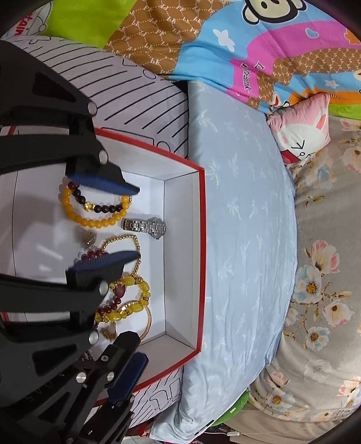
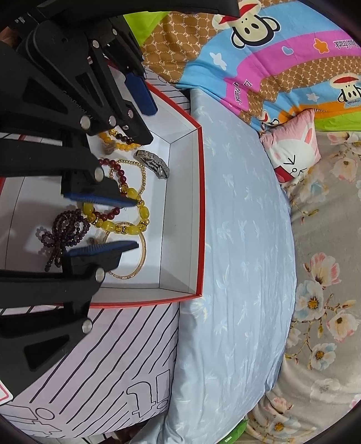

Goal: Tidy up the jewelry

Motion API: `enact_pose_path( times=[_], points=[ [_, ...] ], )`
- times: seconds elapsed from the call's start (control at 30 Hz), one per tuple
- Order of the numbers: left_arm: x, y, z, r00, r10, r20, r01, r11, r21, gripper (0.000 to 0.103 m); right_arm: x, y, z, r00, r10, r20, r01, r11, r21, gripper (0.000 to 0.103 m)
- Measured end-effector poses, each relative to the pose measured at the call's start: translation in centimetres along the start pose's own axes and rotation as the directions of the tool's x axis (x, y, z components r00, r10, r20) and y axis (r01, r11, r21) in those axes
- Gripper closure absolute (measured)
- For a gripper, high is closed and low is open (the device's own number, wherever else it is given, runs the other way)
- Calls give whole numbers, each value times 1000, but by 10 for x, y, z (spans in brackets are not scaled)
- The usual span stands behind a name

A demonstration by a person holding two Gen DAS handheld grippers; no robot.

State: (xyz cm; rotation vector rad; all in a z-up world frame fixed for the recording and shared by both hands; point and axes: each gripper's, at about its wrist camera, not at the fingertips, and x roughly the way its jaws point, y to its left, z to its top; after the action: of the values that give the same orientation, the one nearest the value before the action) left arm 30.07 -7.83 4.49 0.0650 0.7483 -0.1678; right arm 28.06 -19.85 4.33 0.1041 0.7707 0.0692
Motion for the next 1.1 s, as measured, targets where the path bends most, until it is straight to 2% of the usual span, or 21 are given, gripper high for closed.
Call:
enact_pose_path(
  times=[0.33,0.67,0.83,0.93,1.0,1.1],
  points=[
    [-17,1,-5,1000,0,8,0,1000,-9,62,-23,4,-5,999,-21,28,21,1000,-11,64],
    [-50,-1,-22,1000,-7,23,7,1000,-10,62,-57,9,-21,998,-47,49,47,999,-1,63],
    [-67,1,-39,1000,-17,16,17,999,-27,62,-77,11,-39,994,-87,71,87,996,4,55],
    [-74,-1,-50,1000,-9,17,10,999,-32,58,-86,10,-52,990,-119,81,118,993,13,50],
    [-79,-3,-56,999,27,30,-27,1000,-16,51,-88,10,-59,988,-133,83,132,991,16,48],
    [-84,0,-62,1000,15,25,-14,999,-34,50,-91,8,-67,988,-138,75,137,990,24,45]
  ],
)
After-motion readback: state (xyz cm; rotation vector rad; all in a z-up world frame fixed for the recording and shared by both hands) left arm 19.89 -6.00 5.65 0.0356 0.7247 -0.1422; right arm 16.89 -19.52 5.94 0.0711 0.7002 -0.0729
